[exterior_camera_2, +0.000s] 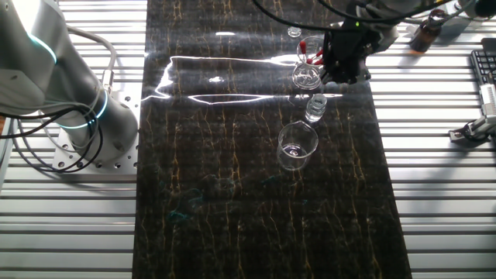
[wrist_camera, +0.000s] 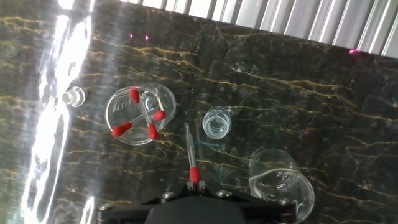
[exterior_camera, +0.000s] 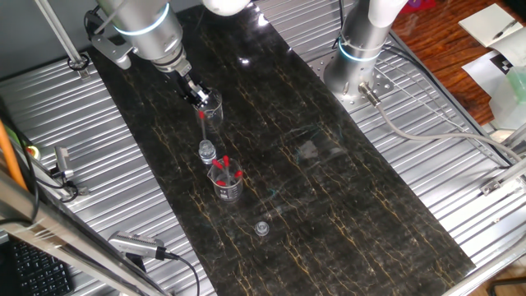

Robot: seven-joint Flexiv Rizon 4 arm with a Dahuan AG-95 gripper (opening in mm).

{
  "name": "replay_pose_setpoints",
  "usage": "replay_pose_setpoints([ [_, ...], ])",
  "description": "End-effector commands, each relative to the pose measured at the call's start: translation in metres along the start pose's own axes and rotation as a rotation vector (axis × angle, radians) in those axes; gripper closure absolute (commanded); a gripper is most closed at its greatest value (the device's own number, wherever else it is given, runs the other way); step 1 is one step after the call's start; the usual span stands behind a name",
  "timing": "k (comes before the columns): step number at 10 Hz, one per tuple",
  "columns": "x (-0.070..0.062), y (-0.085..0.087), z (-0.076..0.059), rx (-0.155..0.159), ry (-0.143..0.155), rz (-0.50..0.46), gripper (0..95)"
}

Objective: Transfer liquid using a dropper

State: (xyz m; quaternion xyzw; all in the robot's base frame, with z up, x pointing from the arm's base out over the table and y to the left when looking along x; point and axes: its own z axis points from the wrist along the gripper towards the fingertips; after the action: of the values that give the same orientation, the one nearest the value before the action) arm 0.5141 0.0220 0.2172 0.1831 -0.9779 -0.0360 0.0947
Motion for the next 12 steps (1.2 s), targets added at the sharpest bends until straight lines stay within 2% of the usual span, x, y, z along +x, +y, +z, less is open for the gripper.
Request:
replay_pose_setpoints([
  [1,0.003,-0.001,0.000,0.002,0.002,-0.007,95.0],
  [12,0.006,-0.006,0.017,0.003,0.006,-0.029,95.0],
])
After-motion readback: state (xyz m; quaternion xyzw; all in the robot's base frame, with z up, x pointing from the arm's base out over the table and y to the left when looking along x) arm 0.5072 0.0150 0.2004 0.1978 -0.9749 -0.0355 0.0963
